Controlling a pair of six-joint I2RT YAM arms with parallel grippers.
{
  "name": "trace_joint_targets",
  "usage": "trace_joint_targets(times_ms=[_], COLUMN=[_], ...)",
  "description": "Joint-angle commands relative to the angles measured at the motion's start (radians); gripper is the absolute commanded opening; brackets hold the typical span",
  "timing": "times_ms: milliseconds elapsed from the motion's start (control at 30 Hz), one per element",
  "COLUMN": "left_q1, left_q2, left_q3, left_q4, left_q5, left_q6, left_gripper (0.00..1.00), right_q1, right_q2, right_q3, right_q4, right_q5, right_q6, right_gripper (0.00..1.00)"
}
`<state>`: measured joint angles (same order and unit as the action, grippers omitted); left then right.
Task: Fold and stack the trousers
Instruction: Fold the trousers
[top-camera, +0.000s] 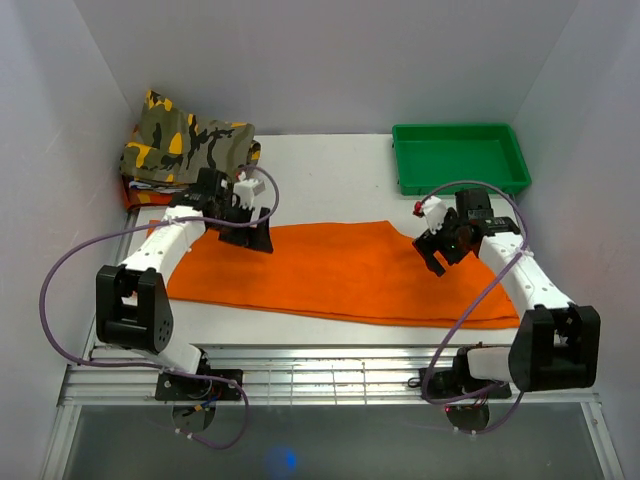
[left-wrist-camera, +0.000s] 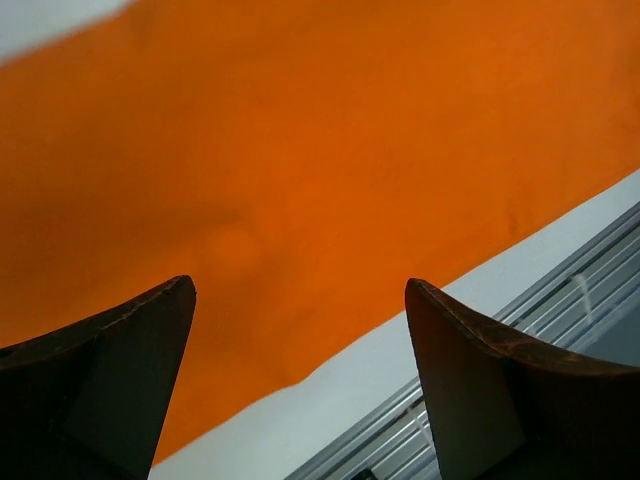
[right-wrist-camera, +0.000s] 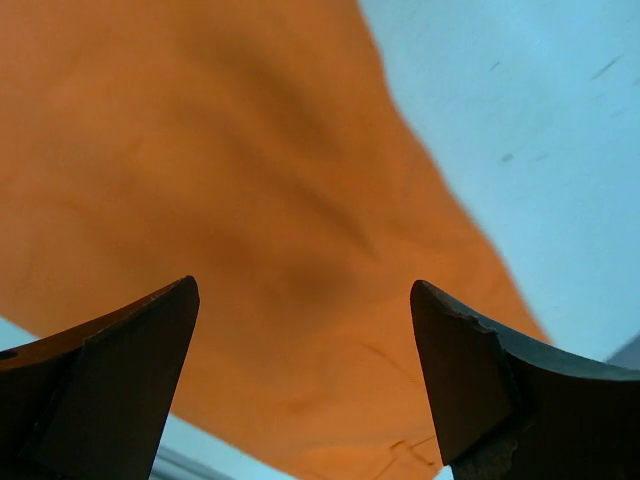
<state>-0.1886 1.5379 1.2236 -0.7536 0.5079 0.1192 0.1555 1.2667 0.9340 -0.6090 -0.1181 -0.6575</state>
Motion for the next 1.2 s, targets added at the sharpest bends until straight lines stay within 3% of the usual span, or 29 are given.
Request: trace_joint_targets(times_ms=[0, 133, 267, 467, 600, 800, 1167], left_q1=[0.032, 0.110, 0.187, 0.449, 0.596, 0.727, 0.798], left_q2=[-0.108, -0.085, -0.018, 0.093, 0.090, 0.143, 0.251], left_q3=[-0.125, -0.179, -0.234, -0.198, -0.063, 0.063, 0.056], left_q4=[-0.063, -0.102, -0.072, -0.085, -0.136, -0.161, -0.089], left_q5=[-0.051, -0.037, -0.132, -0.158, -0.203, -0.270, -0.333], left_q6=[0.098, 0.137, 0.143, 0.209, 0.272, 0.350, 0.330], left_gripper=[0.97, 0.95, 0.93, 0.84, 0.84, 0.84, 0.74], right_q1=[-0.097, -0.178, -0.231, -0.281, -0.298, -0.301, -0.300], right_q2=[0.062, 0.189, 0.285, 0.447, 0.451, 0.445, 0.352], right_q3=[-0.024, -0.050, -0.049, 0.018, 0.031, 0.061, 0.184], right_q4=[-0.201, -0.184, -0.106, -0.034, -0.031, -0.055, -0.136], right_q5=[-0.160, -0.149, -0.065, 0.011, 0.018, 0.002, -0.078], right_q6=[0.019, -0.010, -0.014, -0.021, -0.030, -0.022, 0.001], right_gripper=[0.91, 0.92, 0.93, 0.95, 0.91, 0.90, 0.90])
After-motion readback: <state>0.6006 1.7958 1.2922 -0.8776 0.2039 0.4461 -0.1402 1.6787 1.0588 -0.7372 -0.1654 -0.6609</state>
